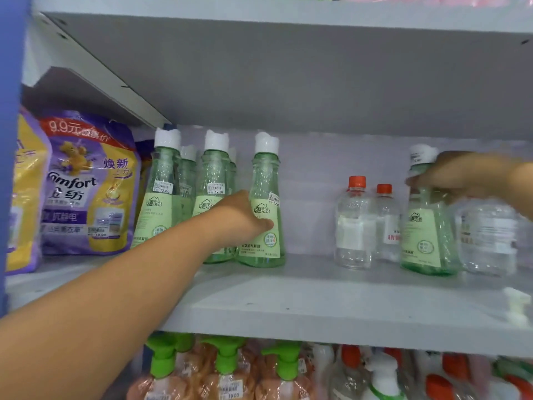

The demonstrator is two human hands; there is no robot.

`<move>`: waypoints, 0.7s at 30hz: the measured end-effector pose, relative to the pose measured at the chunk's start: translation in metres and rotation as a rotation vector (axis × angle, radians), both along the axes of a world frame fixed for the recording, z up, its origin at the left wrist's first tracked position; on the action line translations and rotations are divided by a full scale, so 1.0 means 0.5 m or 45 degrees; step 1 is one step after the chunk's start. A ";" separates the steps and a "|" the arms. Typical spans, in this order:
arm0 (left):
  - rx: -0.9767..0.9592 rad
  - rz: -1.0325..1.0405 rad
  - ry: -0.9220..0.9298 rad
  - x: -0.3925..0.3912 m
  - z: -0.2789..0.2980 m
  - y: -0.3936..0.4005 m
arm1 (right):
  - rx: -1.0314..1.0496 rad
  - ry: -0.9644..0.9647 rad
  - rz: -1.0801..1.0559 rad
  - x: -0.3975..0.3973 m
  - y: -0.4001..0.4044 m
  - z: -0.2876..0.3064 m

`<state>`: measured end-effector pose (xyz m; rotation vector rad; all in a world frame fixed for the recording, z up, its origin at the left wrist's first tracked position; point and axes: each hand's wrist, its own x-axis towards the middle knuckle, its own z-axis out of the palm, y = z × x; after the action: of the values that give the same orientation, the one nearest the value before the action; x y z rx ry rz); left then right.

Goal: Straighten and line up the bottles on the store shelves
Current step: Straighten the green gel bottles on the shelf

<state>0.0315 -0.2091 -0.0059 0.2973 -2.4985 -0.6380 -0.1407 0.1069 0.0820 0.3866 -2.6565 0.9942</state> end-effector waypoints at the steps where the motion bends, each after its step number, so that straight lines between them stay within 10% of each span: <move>1: -0.014 -0.011 -0.002 0.004 0.001 -0.001 | -0.050 -0.017 0.096 0.032 -0.001 0.004; 14: 0.086 -0.336 0.185 0.198 -0.066 -0.009 | -0.289 -0.047 0.980 0.354 -0.275 -0.025; 21: 0.190 -0.009 0.298 0.229 -0.077 -0.052 | -0.334 0.186 1.010 0.379 -0.474 -0.068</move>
<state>0.1461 -0.2351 -0.0443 0.2529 -2.2342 -0.8156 0.0489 -0.1303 0.0480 1.4452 -2.1958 1.4216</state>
